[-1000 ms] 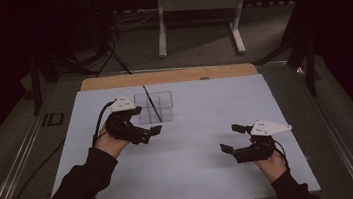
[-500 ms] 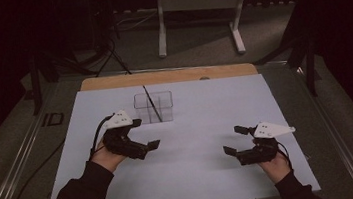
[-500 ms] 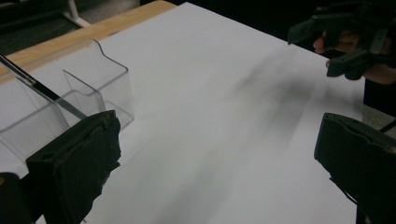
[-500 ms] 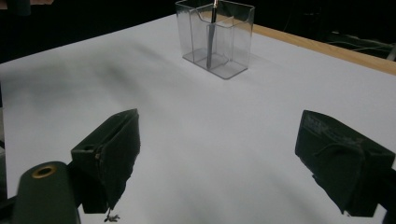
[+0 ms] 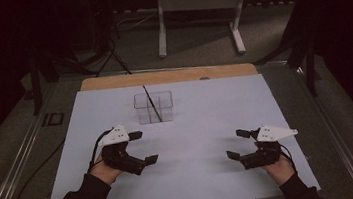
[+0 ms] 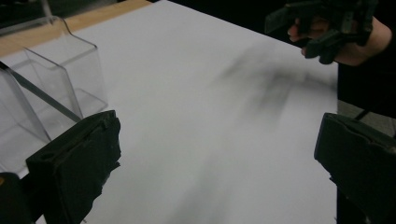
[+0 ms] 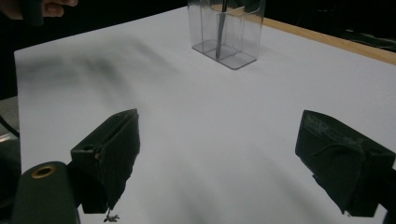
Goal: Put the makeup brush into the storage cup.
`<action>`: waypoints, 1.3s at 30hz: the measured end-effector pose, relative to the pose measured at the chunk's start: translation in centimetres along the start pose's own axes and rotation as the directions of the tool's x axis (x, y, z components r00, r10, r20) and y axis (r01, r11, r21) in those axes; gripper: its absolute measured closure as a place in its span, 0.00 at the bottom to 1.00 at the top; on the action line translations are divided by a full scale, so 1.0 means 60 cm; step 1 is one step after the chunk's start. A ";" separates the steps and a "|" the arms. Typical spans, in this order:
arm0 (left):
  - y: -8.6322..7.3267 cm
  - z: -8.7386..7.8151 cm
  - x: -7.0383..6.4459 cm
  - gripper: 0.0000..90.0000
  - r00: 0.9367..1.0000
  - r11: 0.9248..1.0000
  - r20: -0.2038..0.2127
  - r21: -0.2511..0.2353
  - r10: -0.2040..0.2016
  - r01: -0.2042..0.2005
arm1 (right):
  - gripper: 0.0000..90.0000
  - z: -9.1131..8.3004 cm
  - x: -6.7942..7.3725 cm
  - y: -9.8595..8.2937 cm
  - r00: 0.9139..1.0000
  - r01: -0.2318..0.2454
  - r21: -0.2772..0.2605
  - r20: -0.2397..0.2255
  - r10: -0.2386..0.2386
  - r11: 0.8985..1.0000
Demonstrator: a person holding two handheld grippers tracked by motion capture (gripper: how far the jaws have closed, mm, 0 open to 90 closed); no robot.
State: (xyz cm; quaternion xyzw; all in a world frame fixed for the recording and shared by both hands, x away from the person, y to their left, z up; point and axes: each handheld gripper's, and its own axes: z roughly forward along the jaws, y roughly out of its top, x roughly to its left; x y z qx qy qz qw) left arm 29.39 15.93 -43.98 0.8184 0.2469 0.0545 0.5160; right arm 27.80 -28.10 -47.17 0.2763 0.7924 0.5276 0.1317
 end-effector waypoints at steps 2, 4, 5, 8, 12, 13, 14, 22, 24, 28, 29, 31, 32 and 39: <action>-0.011 -0.001 0.000 0.02 1.000 1.000 0.007 0.005 0.002 -0.002 | 0.15 0.000 -0.001 -0.003 1.000 0.015 0.006 -0.003 -0.015 1.000; -0.021 -0.003 0.000 0.02 1.000 1.000 0.013 0.009 -0.001 0.001 | 0.15 -0.001 -0.001 -0.006 1.000 0.023 0.009 -0.008 -0.023 1.000; -0.026 -0.003 0.000 0.02 1.000 1.000 0.013 0.012 0.001 -0.001 | 0.15 -0.001 -0.001 -0.007 1.000 0.028 0.011 -0.008 -0.027 1.000; -0.042 -0.006 0.000 0.02 1.000 1.000 0.019 0.017 -0.001 0.001 | 0.15 -0.001 -0.002 -0.011 0.999 0.042 0.017 -0.012 -0.042 0.999; -0.065 -0.011 0.005 0.02 1.000 1.000 0.021 0.031 -0.006 0.005 | 0.15 -0.004 -0.002 -0.015 0.999 0.049 0.023 -0.015 -0.048 0.999; -0.065 -0.011 0.005 0.02 1.000 1.000 0.021 0.031 -0.006 0.005 | 0.15 -0.004 -0.002 -0.015 0.999 0.049 0.023 -0.015 -0.048 0.999; -0.077 -0.014 0.006 0.02 1.000 1.000 0.021 0.027 -0.007 0.007 | 0.15 -0.004 -0.002 -0.016 0.999 0.048 0.027 -0.018 -0.048 0.998; -0.099 -0.031 0.001 0.02 1.000 1.000 0.018 -0.011 0.000 0.000 | 0.15 -0.008 0.003 -0.025 0.997 0.070 0.044 -0.033 -0.069 0.997; -0.106 -0.034 0.000 0.02 1.000 1.000 0.017 -0.016 0.000 0.000 | 0.15 -0.008 0.003 -0.027 0.997 0.072 0.055 -0.032 -0.070 0.996; -0.121 -0.038 -0.001 0.02 1.000 1.000 0.020 -0.003 0.012 -0.012 | 0.15 -0.008 0.004 -0.031 0.997 0.074 0.072 -0.042 -0.071 0.995; -0.125 -0.039 -0.001 0.02 1.000 1.000 0.020 -0.002 0.007 -0.007 | 0.15 -0.007 0.005 -0.032 0.997 0.074 0.073 -0.044 -0.071 0.995; -0.134 -0.041 0.000 0.02 1.000 1.000 0.010 0.002 -0.006 0.006 | 0.15 -0.006 0.005 -0.033 0.996 0.073 0.082 -0.046 -0.070 0.994; -0.138 -0.044 0.001 0.02 1.000 1.000 0.014 -0.003 -0.015 0.015 | 0.15 -0.006 0.004 -0.033 0.996 0.073 0.079 -0.047 -0.069 0.994; -0.152 -0.058 0.002 0.02 1.000 1.000 -0.004 0.021 -0.013 0.013 | 0.15 -0.007 0.004 -0.036 0.997 0.064 0.086 -0.050 -0.060 0.994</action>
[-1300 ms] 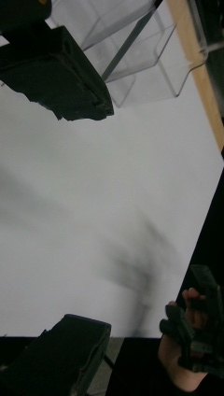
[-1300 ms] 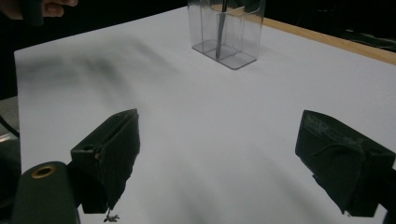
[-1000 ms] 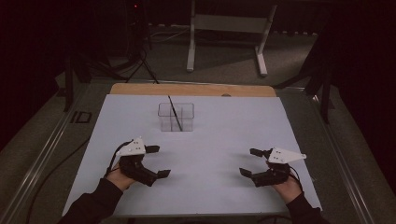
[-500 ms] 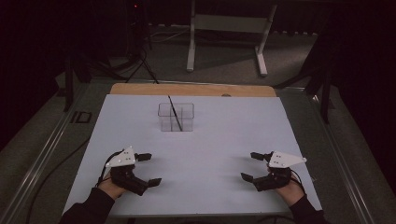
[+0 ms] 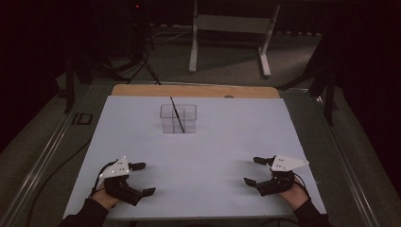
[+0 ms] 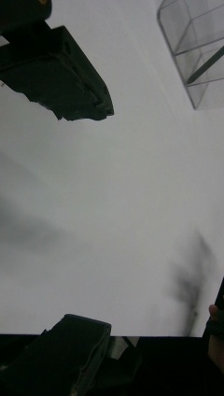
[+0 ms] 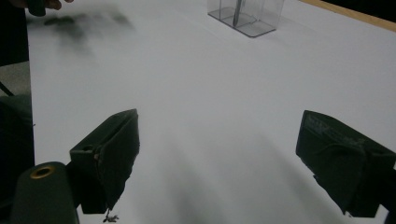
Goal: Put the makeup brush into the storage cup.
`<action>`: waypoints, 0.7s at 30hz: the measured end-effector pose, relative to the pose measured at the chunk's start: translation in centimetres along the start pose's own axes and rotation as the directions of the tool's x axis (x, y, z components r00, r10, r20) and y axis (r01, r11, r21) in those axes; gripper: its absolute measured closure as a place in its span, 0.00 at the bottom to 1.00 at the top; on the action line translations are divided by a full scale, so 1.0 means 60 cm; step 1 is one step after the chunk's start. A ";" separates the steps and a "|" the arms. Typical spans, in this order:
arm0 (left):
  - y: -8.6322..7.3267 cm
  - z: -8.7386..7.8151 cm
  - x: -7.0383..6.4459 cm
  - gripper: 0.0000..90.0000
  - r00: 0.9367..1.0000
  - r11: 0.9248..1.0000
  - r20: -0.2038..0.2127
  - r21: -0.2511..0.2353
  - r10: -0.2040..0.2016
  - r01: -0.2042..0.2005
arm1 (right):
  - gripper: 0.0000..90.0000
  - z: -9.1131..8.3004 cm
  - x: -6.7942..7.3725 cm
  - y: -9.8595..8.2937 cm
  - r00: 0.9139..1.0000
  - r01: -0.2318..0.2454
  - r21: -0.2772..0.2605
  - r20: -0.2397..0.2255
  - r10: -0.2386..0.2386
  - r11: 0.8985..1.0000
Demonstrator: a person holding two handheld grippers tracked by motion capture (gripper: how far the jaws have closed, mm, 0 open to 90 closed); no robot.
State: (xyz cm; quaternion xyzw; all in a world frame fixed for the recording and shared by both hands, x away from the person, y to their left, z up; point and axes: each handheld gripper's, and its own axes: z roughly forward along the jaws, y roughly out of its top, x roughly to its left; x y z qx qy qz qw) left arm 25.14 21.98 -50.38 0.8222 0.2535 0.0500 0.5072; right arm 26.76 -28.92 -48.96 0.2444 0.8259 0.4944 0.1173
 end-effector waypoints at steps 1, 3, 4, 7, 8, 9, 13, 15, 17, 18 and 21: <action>-0.002 -0.001 0.000 0.02 1.000 1.000 -0.003 0.004 0.002 -0.002 | 0.15 0.000 0.000 -0.001 1.000 0.000 0.002 0.003 0.000 1.000; -0.005 -0.005 0.001 0.02 1.000 1.000 -0.002 0.000 0.001 -0.001 | 0.15 0.000 -0.001 -0.001 1.000 -0.006 0.003 -0.001 0.006 1.000; -0.006 -0.006 0.002 0.02 1.000 1.000 -0.002 0.000 0.002 -0.002 | 0.15 0.000 -0.001 -0.002 1.000 -0.007 0.002 -0.003 0.007 1.000; -0.008 -0.012 0.001 0.02 1.000 1.000 -0.014 -0.018 0.009 -0.009 | 0.15 -0.002 -0.001 -0.004 1.000 -0.008 0.004 -0.011 0.008 1.000; -0.010 -0.012 0.001 0.02 1.000 1.000 -0.011 -0.020 0.006 -0.006 | 0.15 -0.003 -0.001 -0.006 1.000 -0.010 0.008 -0.014 0.010 1.000; -0.010 -0.012 0.002 0.02 1.000 1.000 -0.009 -0.022 0.004 -0.005 | 0.15 -0.004 -0.001 -0.006 1.000 -0.009 0.009 -0.014 0.009 1.000; -0.014 -0.011 0.002 0.02 1.000 0.999 0.012 -0.035 0.002 -0.001 | 0.15 -0.007 -0.001 -0.010 0.999 -0.020 0.007 -0.026 0.020 1.000; -0.013 -0.011 0.001 0.02 1.000 0.999 0.025 -0.041 0.009 -0.008 | 0.15 -0.007 -0.001 -0.012 1.000 -0.018 0.018 -0.025 0.019 1.000; -0.013 -0.011 0.000 0.02 1.000 0.999 0.026 -0.052 0.014 -0.012 | 0.15 -0.007 -0.001 -0.012 0.999 -0.026 0.011 -0.028 0.026 1.000; -0.013 -0.011 0.000 0.02 1.000 0.998 0.027 -0.058 0.012 -0.010 | 0.15 -0.007 -0.001 -0.012 0.999 -0.024 0.011 -0.027 0.025 1.000; -0.013 -0.013 0.002 0.02 1.000 0.997 0.018 -0.078 0.004 -0.003 | 0.15 -0.005 0.001 -0.011 0.999 -0.017 0.012 -0.030 0.017 1.000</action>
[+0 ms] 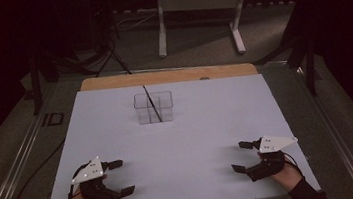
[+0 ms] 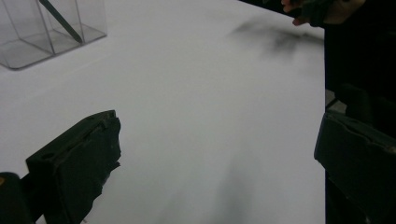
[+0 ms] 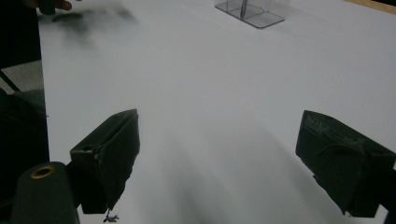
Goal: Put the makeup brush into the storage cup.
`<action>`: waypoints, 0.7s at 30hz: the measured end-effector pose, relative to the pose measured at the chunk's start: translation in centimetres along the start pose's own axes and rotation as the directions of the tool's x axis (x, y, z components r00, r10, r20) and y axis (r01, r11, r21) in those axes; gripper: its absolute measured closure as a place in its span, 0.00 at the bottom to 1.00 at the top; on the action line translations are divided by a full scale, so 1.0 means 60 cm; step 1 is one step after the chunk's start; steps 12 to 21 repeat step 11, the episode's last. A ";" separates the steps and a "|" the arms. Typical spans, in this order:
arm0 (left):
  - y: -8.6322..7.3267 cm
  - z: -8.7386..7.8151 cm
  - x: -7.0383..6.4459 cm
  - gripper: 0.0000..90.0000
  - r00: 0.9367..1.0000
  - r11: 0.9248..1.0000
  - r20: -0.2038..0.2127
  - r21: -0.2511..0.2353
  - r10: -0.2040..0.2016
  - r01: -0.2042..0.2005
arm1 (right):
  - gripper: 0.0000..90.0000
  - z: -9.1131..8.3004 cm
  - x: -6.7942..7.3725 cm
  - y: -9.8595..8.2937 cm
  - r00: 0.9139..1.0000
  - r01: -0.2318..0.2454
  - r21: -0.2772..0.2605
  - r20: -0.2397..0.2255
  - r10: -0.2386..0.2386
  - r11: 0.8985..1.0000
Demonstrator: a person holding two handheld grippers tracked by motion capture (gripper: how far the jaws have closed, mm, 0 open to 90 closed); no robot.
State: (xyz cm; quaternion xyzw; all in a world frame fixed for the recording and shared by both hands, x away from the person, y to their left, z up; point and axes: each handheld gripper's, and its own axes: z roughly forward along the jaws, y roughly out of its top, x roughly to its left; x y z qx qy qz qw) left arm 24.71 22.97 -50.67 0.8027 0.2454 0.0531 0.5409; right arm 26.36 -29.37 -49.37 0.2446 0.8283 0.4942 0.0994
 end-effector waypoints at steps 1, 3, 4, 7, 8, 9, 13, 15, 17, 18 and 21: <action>0.000 -0.001 0.000 0.02 1.000 1.000 -0.001 -0.006 -0.004 0.004 | 0.15 0.001 0.001 -0.001 1.000 -0.007 -0.001 -0.011 0.007 1.000; 0.001 -0.002 0.000 0.02 1.000 1.000 -0.001 -0.013 -0.006 0.006 | 0.15 0.002 0.001 -0.001 1.000 -0.005 0.007 -0.012 0.005 1.000; 0.001 -0.002 -0.001 0.02 1.000 1.000 -0.001 -0.014 -0.007 0.007 | 0.15 0.003 0.002 -0.001 1.000 -0.004 0.012 -0.012 0.004 1.000; 0.000 0.001 -0.001 0.02 1.000 1.000 0.002 0.002 -0.001 0.001 | 0.15 0.005 0.001 -0.002 1.000 -0.007 0.013 -0.016 0.007 1.000; 0.000 0.002 -0.001 0.02 1.000 1.000 0.004 0.005 -0.002 0.002 | 0.15 0.005 0.002 -0.002 1.000 -0.010 0.009 -0.019 0.010 1.000; 0.000 0.003 -0.001 0.02 1.000 1.000 0.006 0.009 -0.003 0.003 | 0.15 0.004 0.002 -0.002 1.000 -0.012 0.008 -0.021 0.013 1.000; -0.001 0.004 -0.001 0.02 1.000 1.000 0.007 0.013 -0.001 0.000 | 0.15 0.004 0.001 -0.002 1.000 -0.011 0.007 -0.018 0.012 1.000; -0.001 0.004 -0.001 0.02 1.000 1.000 0.007 0.013 -0.001 0.000 | 0.15 0.004 0.001 -0.002 1.000 -0.011 0.007 -0.018 0.012 1.000; -0.001 0.004 -0.001 0.02 1.000 1.000 0.007 0.013 -0.001 0.000 | 0.15 0.004 0.001 -0.002 1.000 -0.011 0.007 -0.018 0.012 1.000; -0.001 0.004 -0.001 0.02 1.000 1.000 0.007 0.013 -0.001 0.000 | 0.15 0.004 0.001 -0.002 1.000 -0.011 0.007 -0.018 0.012 1.000; -0.001 0.004 -0.001 0.02 1.000 1.000 0.007 0.013 -0.001 0.000 | 0.15 0.004 0.001 -0.002 1.000 -0.011 0.007 -0.018 0.012 1.000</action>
